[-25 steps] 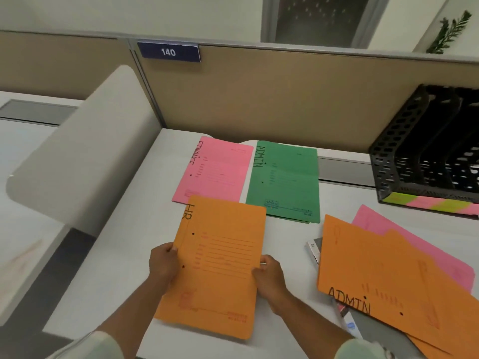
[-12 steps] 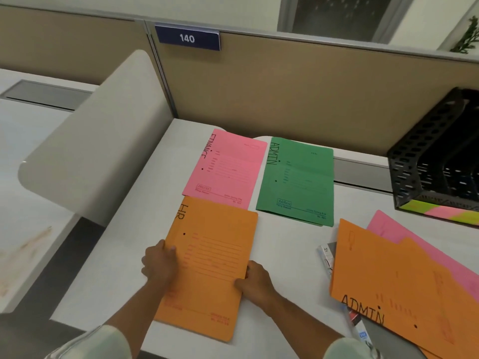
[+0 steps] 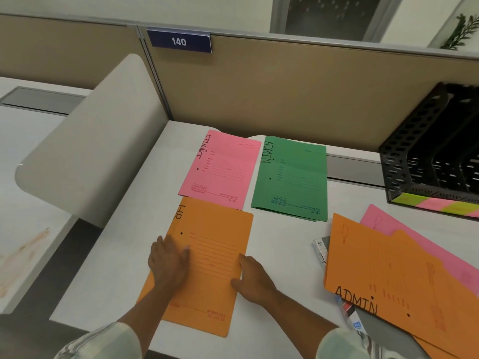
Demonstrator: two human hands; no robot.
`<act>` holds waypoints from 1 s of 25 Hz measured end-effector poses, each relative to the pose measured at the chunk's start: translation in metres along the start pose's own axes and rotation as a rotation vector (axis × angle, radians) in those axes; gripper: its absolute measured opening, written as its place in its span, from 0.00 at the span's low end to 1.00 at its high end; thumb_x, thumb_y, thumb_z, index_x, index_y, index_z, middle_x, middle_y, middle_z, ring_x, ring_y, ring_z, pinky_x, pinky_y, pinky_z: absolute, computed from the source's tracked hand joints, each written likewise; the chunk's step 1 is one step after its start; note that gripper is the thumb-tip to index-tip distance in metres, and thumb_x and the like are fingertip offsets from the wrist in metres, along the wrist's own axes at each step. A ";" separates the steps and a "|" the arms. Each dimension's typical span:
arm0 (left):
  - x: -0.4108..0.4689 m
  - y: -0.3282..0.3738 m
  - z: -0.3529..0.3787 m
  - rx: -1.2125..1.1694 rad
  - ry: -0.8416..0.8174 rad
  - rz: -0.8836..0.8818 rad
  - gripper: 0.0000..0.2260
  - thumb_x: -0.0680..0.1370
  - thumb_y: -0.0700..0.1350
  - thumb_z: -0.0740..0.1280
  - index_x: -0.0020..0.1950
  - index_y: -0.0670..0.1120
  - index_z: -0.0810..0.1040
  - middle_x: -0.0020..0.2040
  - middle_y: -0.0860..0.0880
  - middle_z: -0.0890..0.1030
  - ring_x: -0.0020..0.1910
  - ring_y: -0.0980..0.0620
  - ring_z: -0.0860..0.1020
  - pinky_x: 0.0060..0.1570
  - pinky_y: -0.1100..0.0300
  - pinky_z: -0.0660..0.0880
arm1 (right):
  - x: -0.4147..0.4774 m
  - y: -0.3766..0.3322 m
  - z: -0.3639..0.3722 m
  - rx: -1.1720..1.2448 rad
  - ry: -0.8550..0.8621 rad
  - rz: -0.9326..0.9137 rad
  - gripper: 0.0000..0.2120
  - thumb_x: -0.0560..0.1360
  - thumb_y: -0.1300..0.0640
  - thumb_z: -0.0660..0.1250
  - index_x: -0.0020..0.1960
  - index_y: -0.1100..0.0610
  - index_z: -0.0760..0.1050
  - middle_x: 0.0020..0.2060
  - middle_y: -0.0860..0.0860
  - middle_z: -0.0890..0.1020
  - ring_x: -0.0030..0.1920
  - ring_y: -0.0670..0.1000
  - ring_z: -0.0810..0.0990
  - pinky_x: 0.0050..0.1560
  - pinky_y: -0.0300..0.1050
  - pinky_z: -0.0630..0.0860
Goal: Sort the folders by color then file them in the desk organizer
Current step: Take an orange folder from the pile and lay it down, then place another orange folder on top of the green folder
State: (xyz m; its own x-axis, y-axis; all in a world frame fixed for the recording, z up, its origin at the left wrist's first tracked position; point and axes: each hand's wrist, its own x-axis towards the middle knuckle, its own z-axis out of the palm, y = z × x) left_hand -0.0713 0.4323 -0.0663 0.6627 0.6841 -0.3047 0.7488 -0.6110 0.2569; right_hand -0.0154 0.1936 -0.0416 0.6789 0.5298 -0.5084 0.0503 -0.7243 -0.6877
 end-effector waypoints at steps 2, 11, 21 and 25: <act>-0.008 0.006 0.006 0.052 -0.007 0.080 0.30 0.85 0.58 0.60 0.82 0.43 0.60 0.84 0.39 0.59 0.84 0.36 0.56 0.81 0.36 0.56 | -0.004 0.003 -0.003 -0.034 0.004 -0.034 0.19 0.77 0.50 0.67 0.68 0.45 0.71 0.61 0.48 0.79 0.59 0.51 0.80 0.61 0.54 0.80; -0.059 0.085 0.043 0.128 -0.056 0.342 0.34 0.86 0.61 0.57 0.86 0.44 0.52 0.87 0.41 0.52 0.86 0.39 0.47 0.83 0.41 0.47 | -0.041 0.067 -0.057 -0.472 0.315 -0.121 0.35 0.82 0.48 0.61 0.84 0.58 0.52 0.83 0.56 0.56 0.82 0.56 0.55 0.80 0.54 0.56; -0.147 0.215 0.082 -0.082 -0.181 0.497 0.33 0.87 0.59 0.57 0.86 0.44 0.53 0.87 0.42 0.51 0.86 0.41 0.47 0.84 0.45 0.48 | -0.127 0.177 -0.148 -0.474 0.446 0.029 0.39 0.79 0.44 0.65 0.83 0.59 0.55 0.82 0.56 0.59 0.81 0.56 0.58 0.79 0.54 0.58; -0.181 0.245 0.095 -0.230 -0.318 0.437 0.31 0.87 0.58 0.57 0.85 0.42 0.57 0.85 0.42 0.61 0.84 0.42 0.58 0.81 0.46 0.57 | -0.162 0.229 -0.174 -0.444 0.469 0.101 0.33 0.74 0.36 0.65 0.71 0.55 0.65 0.68 0.50 0.72 0.68 0.52 0.71 0.69 0.54 0.72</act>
State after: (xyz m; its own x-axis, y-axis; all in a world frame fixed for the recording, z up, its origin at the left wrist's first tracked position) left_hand -0.0082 0.1207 -0.0357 0.9014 0.2136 -0.3767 0.4134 -0.6833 0.6019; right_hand 0.0142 -0.1346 -0.0262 0.9387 0.2739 -0.2095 0.1996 -0.9269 -0.3177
